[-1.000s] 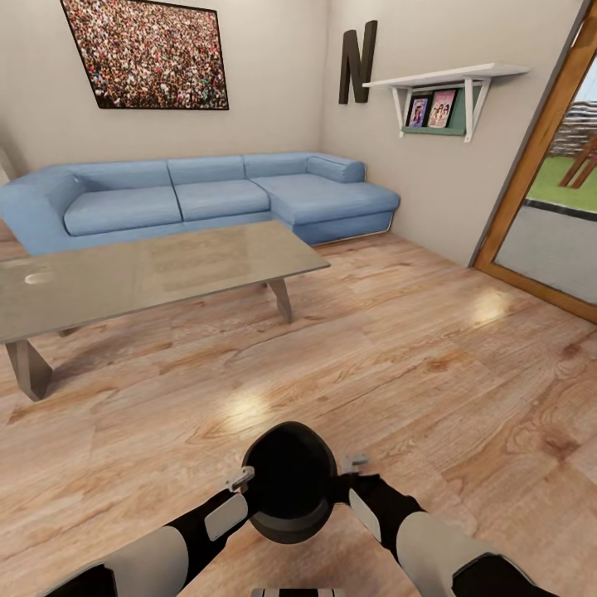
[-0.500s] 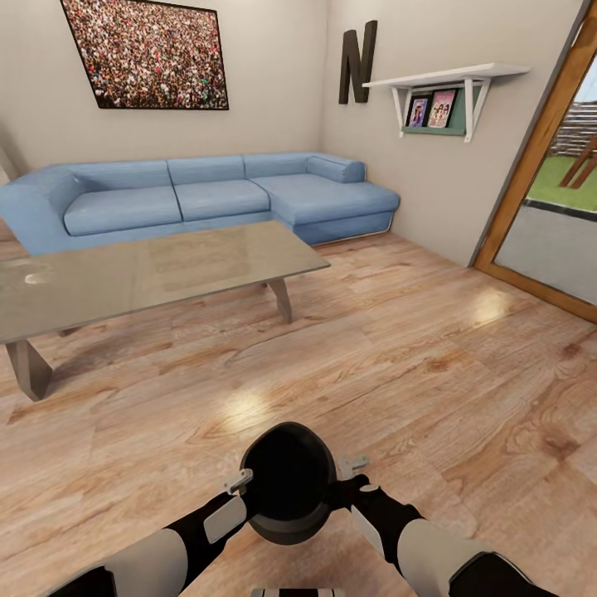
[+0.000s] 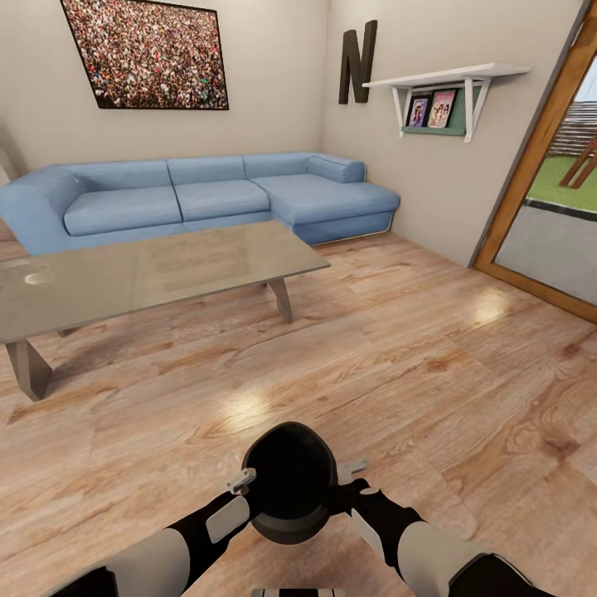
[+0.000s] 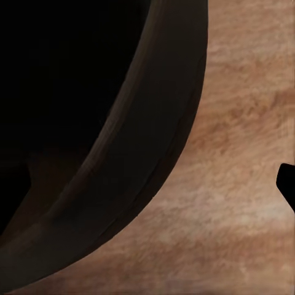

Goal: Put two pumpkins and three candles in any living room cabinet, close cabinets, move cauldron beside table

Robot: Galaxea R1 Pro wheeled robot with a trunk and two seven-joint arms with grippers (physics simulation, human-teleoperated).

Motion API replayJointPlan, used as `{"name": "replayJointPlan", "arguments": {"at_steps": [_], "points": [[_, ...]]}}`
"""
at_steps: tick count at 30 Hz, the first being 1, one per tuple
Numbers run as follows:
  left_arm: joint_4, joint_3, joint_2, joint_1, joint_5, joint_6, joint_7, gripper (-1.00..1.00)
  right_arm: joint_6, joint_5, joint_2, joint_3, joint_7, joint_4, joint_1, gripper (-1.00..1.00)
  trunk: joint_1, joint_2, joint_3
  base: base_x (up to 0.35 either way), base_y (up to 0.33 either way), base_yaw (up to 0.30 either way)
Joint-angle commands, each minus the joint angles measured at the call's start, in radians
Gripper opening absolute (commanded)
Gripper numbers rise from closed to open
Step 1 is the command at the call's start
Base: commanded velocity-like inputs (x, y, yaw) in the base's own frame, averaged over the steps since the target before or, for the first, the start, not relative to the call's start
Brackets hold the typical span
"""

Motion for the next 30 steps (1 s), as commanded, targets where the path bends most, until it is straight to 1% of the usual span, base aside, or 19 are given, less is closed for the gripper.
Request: {"name": "replayJointPlan", "arguments": {"at_steps": [1, 4, 8, 17, 24, 29, 30], "points": [[0.0, 0.0, 0.0, 0.0, 0.0, 0.0, 0.0, 1.0, 0.0, 0.0, 0.0, 0.0, 0.011, 0.0, 0.0, 1.0, 0.0, 0.0, 0.0, 0.0, 0.0, 0.0], [0.001, 0.0, 0.0, 0.0, 0.0, 0.0, 0.0, 1.0, 0.0, 0.0, 0.0, 0.0, 0.037, -0.001, 0.0, 1.0, 0.0, 0.0, 0.0, 0.0, 0.0, 0.0], [0.0, 0.0, 0.0, 0.0, 0.001, 0.0, 0.0, 1.0, 0.001, 0.0, 0.0, 0.001, 0.047, -0.001, 0.0, 1.0, 0.0, 0.0, 0.0, 0.0, 0.0, 0.0], [-0.001, 0.0, 0.0, 0.0, 0.002, 0.0, 0.0, 1.0, 0.003, -0.002, 0.0, 0.001, 0.048, 0.0, 0.0, 1.0, 0.004, -0.002, -0.035, 0.0, 0.0, 0.0], [-0.001, 0.0, 0.0, 0.0, 0.002, 0.0, 0.0, 1.0, 0.002, -0.002, -0.001, -0.001, 0.053, 0.0, 0.0, 1.0, 0.004, -0.002, -0.035, 0.0, 0.0, 0.0], [-0.001, 0.0, 0.0, 0.0, 0.002, 0.0, 0.0, 1.0, 0.001, -0.002, -0.001, -0.001, 0.054, 0.0, 0.001, 1.0, 0.006, -0.003, -0.054, 0.0, 0.0, 0.0], [-0.001, 0.0, 0.0, 0.0, 0.002, 0.0, 0.0, 1.0, 0.001, -0.002, -0.001, -0.001, 0.055, 0.0, 0.001, 1.0, 0.006, -0.003, -0.054, 0.0, 0.0, 0.0]]}}
